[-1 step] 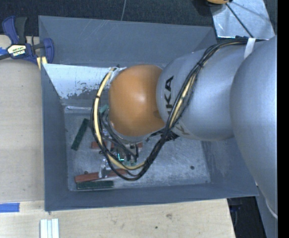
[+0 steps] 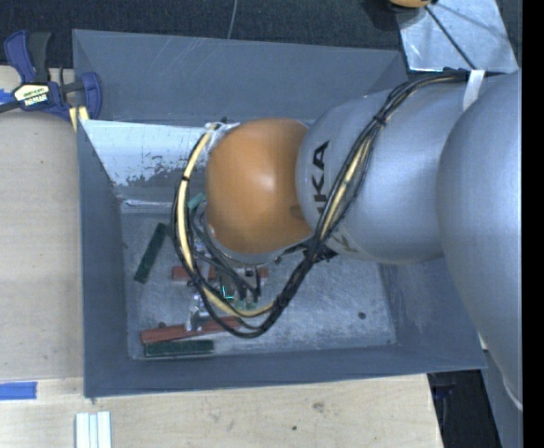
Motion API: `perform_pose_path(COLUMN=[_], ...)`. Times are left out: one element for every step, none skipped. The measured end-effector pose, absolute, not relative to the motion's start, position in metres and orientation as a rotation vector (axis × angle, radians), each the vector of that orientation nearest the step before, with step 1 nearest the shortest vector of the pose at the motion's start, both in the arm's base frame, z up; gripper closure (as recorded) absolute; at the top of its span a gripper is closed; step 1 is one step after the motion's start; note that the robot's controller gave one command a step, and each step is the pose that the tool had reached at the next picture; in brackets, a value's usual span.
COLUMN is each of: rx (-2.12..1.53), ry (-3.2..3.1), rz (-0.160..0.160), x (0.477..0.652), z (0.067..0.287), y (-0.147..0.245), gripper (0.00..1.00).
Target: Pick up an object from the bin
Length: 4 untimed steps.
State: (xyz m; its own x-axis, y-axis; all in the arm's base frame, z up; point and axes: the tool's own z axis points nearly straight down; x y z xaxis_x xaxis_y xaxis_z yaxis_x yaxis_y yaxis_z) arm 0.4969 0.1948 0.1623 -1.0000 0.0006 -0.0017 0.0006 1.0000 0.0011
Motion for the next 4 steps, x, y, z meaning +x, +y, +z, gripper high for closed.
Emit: perform_pose_path(rx=[-0.368, -0.367, -0.366, -0.359], ry=[3.108, 3.109, 3.109, 3.116], rz=[0.007, 0.008, 0.008, 0.003], x=[0.489, 0.489, 0.489, 0.486], z=[0.081, 0.081, 0.081, 0.107], y=[0.193, 0.193, 0.193, 0.193], gripper=[1.0, 1.0, 1.0, 1.0])
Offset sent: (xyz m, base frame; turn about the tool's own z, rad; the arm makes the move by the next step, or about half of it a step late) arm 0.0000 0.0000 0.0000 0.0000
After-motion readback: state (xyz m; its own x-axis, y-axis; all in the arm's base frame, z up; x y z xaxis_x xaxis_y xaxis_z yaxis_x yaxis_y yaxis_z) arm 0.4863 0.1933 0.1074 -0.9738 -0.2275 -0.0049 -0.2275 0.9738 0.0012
